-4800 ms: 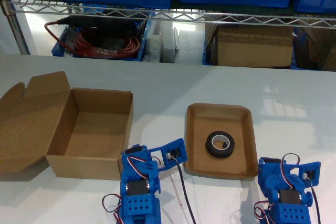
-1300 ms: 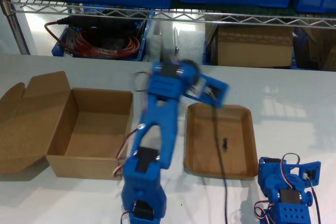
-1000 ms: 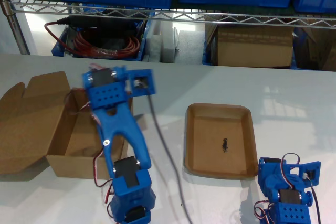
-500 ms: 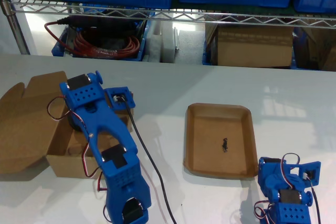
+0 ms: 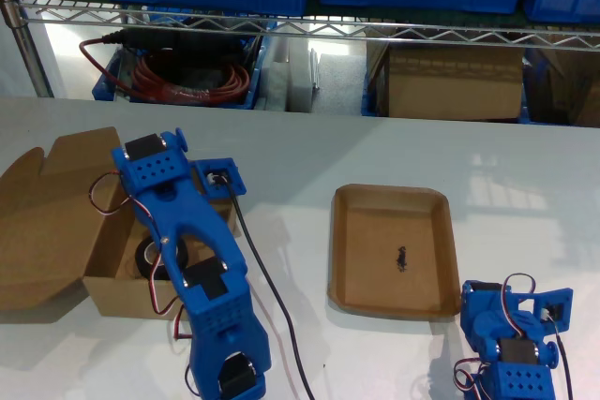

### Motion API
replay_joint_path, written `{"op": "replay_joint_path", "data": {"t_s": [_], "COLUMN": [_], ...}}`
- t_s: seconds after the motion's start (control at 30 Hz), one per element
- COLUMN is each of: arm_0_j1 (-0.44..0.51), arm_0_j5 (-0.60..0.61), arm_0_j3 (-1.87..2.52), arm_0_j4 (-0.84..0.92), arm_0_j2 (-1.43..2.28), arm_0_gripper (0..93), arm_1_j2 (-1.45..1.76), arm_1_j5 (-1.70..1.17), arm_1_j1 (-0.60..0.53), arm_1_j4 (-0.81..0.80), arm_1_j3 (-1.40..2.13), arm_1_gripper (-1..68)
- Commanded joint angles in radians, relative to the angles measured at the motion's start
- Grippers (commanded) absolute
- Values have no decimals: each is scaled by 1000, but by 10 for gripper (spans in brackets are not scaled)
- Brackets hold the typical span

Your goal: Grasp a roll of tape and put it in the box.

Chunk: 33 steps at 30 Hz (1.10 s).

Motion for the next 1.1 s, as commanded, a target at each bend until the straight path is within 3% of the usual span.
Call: {"op": "replay_joint_path", "data": {"t_s": [0.0, 0.1, 0.23, 0.37, 0.5, 0.8, 1.07], "arm_0_j1": [29, 98, 273, 428, 471, 448, 420], "arm_0_j5": [-15, -49, -156, -267, -362, -382, -330], "arm_0_j3": [-5, 51, 368, 913, 1422, 1801, 1893], "arm_0_j4": [-18, -100, -388, -719, -940, -881, -822], "arm_0_j2": [77, 219, 578, 911, 1157, 1617, 1786], "arm_0_gripper": [189, 169, 0, 0, 0, 0, 0], "arm_1_j2": [6, 6, 6, 6, 6, 6, 6], "arm_1_j5": [3, 3, 3, 3, 3, 3, 3], "arm_1_j1": [-3, -3, -3, -3, -3, -3, -3], "arm_1_j4": [-5, -5, -5, -5, -5, -5, -5], "arm_1_j3": [14, 14, 14, 14, 14, 14, 14], "arm_1_gripper": [3, 3, 3, 3, 3, 3, 3]}}
